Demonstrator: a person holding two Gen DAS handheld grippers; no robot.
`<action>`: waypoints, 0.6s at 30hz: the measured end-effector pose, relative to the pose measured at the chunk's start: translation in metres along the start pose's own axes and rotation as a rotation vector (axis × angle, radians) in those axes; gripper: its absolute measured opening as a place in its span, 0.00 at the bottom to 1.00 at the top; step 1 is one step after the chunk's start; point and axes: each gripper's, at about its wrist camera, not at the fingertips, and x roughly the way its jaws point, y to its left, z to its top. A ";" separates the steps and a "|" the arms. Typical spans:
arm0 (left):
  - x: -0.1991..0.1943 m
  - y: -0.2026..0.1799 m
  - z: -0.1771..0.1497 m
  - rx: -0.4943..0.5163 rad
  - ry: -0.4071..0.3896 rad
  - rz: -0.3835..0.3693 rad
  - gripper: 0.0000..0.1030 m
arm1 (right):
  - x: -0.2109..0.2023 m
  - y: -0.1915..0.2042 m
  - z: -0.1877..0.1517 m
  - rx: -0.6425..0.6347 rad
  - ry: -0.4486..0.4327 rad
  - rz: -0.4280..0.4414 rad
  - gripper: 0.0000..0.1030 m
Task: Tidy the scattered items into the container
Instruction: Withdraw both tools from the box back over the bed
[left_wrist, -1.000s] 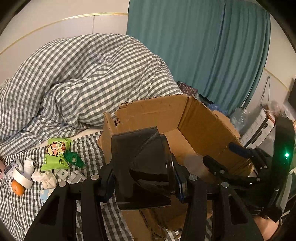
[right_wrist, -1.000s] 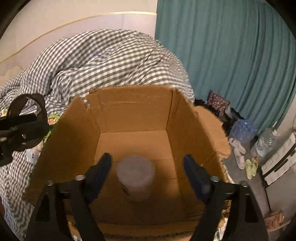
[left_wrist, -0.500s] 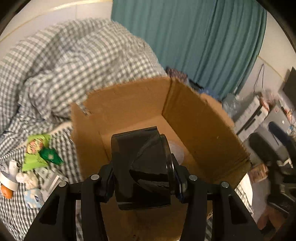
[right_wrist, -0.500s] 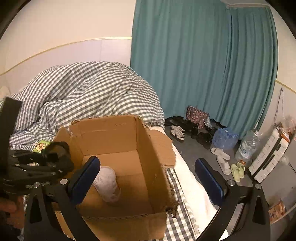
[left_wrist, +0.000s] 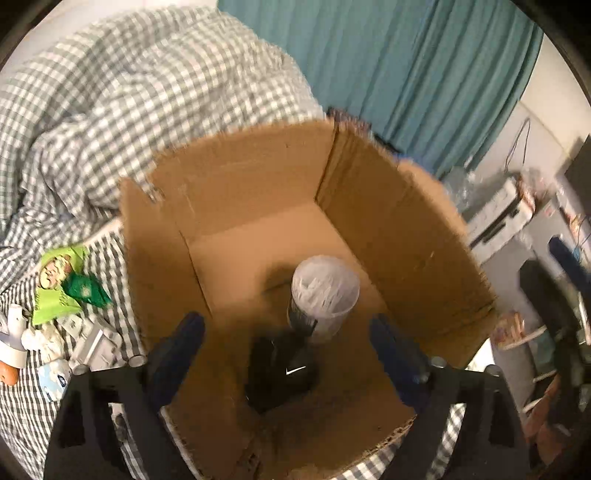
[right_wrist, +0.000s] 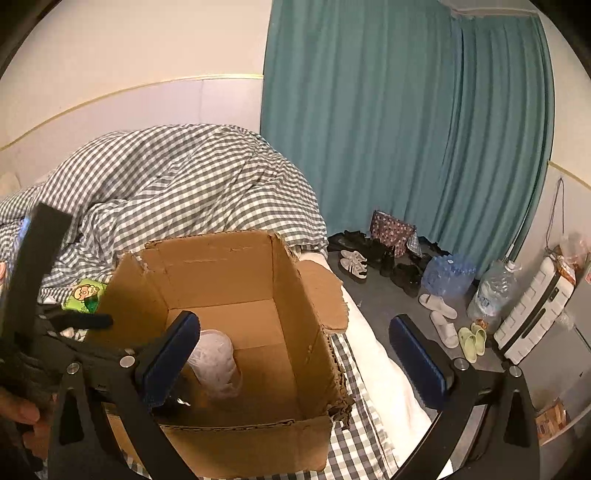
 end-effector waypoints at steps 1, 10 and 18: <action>-0.006 0.001 0.001 0.001 -0.021 0.008 0.91 | -0.003 0.002 0.001 -0.002 -0.004 -0.001 1.00; -0.077 0.020 -0.003 -0.032 -0.254 0.150 0.96 | -0.039 0.023 0.019 0.000 -0.076 0.005 1.00; -0.146 0.062 -0.017 -0.096 -0.376 0.220 1.00 | -0.081 0.064 0.038 -0.025 -0.191 0.052 1.00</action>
